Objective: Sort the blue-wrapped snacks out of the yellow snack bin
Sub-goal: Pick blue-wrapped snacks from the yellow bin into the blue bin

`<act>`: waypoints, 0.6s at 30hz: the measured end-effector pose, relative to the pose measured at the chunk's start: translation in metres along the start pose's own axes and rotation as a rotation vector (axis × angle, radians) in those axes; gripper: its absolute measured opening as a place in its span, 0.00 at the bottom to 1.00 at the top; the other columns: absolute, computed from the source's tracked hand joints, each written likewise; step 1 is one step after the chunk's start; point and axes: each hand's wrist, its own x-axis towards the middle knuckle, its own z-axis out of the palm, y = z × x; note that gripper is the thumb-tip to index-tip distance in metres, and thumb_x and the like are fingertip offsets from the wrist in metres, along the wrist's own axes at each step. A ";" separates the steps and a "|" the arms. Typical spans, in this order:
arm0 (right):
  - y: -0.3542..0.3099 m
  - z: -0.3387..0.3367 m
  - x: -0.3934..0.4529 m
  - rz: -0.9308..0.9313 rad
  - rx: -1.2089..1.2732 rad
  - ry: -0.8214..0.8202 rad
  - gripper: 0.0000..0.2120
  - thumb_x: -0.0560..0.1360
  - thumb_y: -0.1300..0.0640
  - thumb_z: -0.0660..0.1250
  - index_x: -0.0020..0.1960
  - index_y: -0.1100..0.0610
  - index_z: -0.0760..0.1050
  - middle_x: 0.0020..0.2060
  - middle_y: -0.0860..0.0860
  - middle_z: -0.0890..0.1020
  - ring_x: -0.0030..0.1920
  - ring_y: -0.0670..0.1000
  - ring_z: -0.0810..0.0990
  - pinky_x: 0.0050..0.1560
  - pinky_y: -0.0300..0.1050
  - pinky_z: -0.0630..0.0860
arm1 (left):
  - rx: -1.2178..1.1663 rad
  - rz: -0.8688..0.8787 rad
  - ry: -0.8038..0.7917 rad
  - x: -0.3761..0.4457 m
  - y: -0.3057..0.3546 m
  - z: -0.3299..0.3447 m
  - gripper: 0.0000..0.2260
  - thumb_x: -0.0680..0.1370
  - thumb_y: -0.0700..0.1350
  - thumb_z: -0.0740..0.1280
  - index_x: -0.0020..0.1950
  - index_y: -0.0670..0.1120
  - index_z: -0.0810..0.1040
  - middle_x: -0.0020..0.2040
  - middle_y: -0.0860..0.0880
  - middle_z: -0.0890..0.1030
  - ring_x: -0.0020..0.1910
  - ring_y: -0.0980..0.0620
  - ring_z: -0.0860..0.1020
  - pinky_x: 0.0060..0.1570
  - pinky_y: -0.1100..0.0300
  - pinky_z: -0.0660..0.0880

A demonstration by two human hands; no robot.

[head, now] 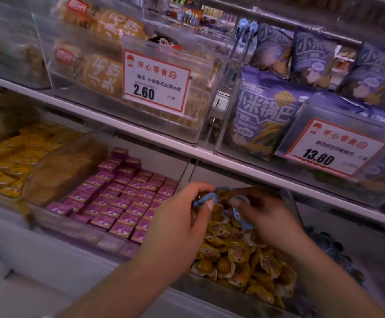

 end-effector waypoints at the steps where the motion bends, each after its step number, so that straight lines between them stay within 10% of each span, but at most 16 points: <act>1: -0.002 0.000 -0.006 0.125 0.287 0.049 0.06 0.78 0.59 0.68 0.52 0.53 0.83 0.48 0.53 0.86 0.45 0.47 0.84 0.39 0.38 0.77 | -0.011 0.009 0.002 -0.001 0.001 0.005 0.08 0.81 0.56 0.60 0.60 0.63 0.72 0.47 0.64 0.79 0.41 0.62 0.79 0.36 0.66 0.73; 6: -0.020 0.004 -0.043 0.532 1.130 -0.125 0.19 0.78 0.48 0.63 0.59 0.62 0.81 0.52 0.59 0.84 0.41 0.53 0.82 0.28 0.41 0.77 | 0.032 0.029 -0.066 -0.011 0.007 0.044 0.14 0.81 0.61 0.55 0.66 0.66 0.67 0.53 0.60 0.82 0.51 0.61 0.79 0.50 0.56 0.77; 11: -0.012 -0.006 -0.061 0.328 0.982 -0.027 0.09 0.74 0.55 0.69 0.50 0.59 0.84 0.41 0.56 0.82 0.33 0.49 0.77 0.23 0.38 0.66 | 0.076 0.117 -0.292 -0.009 0.014 0.071 0.23 0.82 0.57 0.54 0.77 0.55 0.64 0.75 0.58 0.66 0.74 0.61 0.63 0.72 0.54 0.64; 18: 0.031 -0.090 -0.069 0.294 0.769 0.212 0.05 0.76 0.57 0.70 0.45 0.59 0.80 0.36 0.57 0.81 0.35 0.54 0.81 0.20 0.39 0.65 | 0.256 0.222 -0.361 0.006 0.010 0.076 0.21 0.80 0.60 0.54 0.70 0.56 0.73 0.71 0.60 0.71 0.69 0.57 0.71 0.67 0.54 0.69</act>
